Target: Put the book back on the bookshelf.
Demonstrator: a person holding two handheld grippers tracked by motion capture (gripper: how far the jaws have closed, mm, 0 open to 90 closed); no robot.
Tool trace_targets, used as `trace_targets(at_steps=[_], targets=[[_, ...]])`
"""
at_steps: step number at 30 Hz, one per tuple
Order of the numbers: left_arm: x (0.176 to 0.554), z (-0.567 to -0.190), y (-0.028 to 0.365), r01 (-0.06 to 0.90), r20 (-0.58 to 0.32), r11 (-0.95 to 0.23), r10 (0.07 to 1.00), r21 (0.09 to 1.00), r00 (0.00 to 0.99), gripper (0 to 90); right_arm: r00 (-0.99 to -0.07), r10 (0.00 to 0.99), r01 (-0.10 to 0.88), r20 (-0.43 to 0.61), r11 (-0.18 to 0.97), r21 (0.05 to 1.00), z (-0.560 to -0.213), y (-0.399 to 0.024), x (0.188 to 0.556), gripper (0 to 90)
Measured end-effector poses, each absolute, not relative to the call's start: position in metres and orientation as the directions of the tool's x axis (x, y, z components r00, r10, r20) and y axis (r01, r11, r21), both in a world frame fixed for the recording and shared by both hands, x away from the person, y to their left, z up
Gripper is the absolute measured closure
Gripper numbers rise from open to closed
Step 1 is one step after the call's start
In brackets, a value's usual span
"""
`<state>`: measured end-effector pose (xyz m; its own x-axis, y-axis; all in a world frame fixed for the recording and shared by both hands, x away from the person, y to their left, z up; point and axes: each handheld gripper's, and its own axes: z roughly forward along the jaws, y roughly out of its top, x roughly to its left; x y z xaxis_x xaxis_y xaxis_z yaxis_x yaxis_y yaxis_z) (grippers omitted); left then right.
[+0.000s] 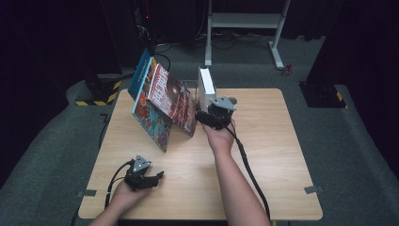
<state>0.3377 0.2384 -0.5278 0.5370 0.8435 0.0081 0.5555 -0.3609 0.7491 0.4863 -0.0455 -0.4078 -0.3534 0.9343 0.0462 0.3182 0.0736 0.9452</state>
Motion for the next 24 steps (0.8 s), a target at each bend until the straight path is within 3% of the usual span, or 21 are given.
trace_targets(at_steps=[24], targets=[[0.338, -0.528, 0.237, 0.560, 0.004, -0.360, 0.843, 0.746, 0.538, 25.0, -0.380, 0.924, 0.359, 0.040, 0.107, 0.927, -0.434, -0.094, 0.437, 9.9]])
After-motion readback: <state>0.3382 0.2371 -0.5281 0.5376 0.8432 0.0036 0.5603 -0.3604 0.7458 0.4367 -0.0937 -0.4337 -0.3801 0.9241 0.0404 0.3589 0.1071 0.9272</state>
